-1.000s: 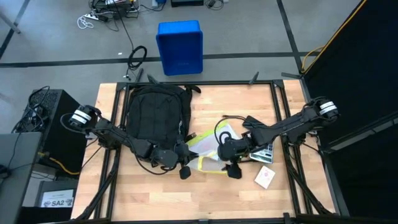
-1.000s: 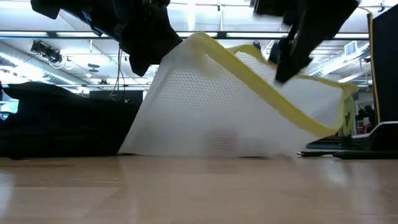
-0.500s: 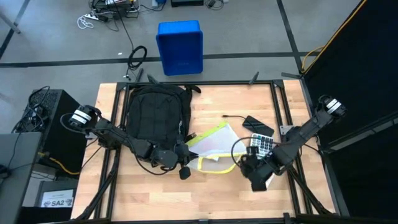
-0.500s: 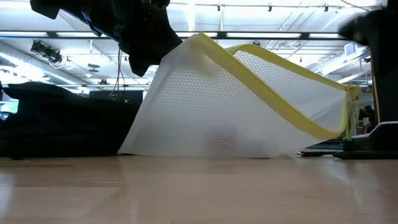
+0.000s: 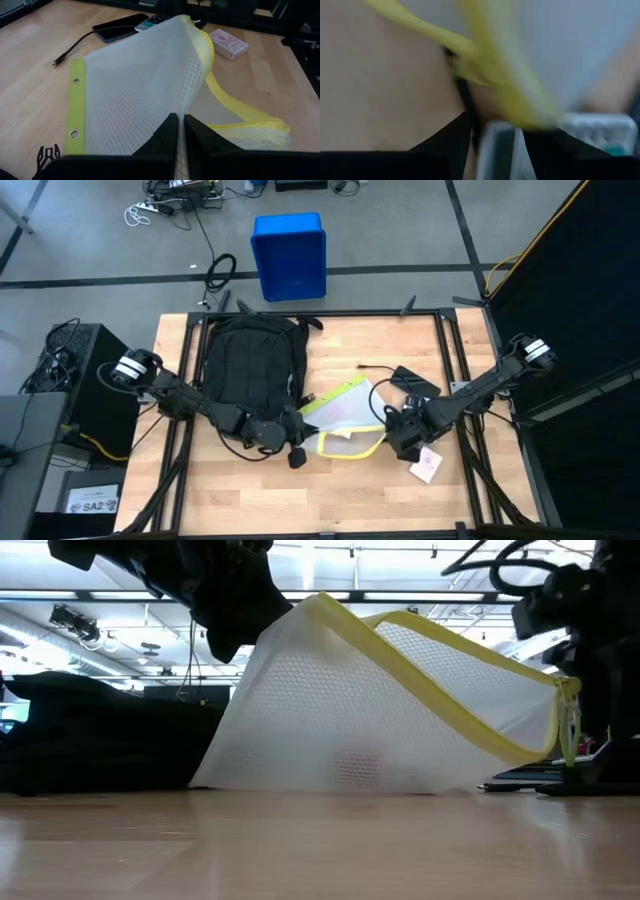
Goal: Unpack backpack
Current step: Put the gray calculator into the white zip bag
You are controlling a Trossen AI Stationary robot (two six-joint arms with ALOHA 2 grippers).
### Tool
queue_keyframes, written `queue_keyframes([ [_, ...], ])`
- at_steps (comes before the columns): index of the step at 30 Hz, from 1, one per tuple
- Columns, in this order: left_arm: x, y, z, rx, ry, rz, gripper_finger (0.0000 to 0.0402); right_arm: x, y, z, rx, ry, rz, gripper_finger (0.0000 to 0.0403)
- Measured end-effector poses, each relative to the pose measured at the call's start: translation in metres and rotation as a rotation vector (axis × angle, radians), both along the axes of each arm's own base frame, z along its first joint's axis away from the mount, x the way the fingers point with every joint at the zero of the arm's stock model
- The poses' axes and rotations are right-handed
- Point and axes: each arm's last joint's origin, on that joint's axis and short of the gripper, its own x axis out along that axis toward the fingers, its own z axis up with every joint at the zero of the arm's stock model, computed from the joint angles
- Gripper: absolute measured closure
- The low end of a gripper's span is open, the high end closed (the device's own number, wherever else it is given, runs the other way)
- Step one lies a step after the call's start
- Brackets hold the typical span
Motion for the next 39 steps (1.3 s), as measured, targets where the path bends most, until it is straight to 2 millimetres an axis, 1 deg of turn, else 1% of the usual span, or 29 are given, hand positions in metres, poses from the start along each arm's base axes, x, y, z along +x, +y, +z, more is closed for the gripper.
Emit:
queue_keyframes([
  [3,0.0,0.0,-0.001,0.002,0.006,0.0,0.0402,-0.003,0.003,0.007,-0.035,0.01,-0.02,0.0255],
  [9,0.0,0.0,-0.001,0.002,0.006,-0.001,0.0402,-0.009,0.013,0.007,-0.03,-0.013,-0.055,0.027],
  [19,0.0,0.0,0.0,0.0,0.006,0.001,0.0402,-0.021,0.031,0.007,-0.095,-0.098,-0.063,0.0266],
  [24,0.0,0.0,-0.001,0.0,0.007,0.0,0.0402,-0.025,0.032,-0.002,-0.126,-0.077,-0.05,0.0266],
  [29,0.0,0.0,-0.001,-0.001,0.008,-0.002,0.0402,-0.022,0.036,-0.017,-0.17,-0.022,-0.044,0.0265],
  [32,0.0,0.0,-0.001,-0.001,0.007,-0.002,0.0402,-0.02,0.033,-0.027,-0.226,0.042,-0.065,0.0271],
  [36,0.0,0.0,-0.001,-0.003,0.009,-0.007,0.0402,-0.022,0.03,-0.039,-0.315,0.143,-0.054,0.029],
  [39,0.0,0.0,-0.001,-0.005,0.011,-0.012,0.0402,-0.023,0.029,-0.044,-0.355,0.192,-0.032,0.0324],
])
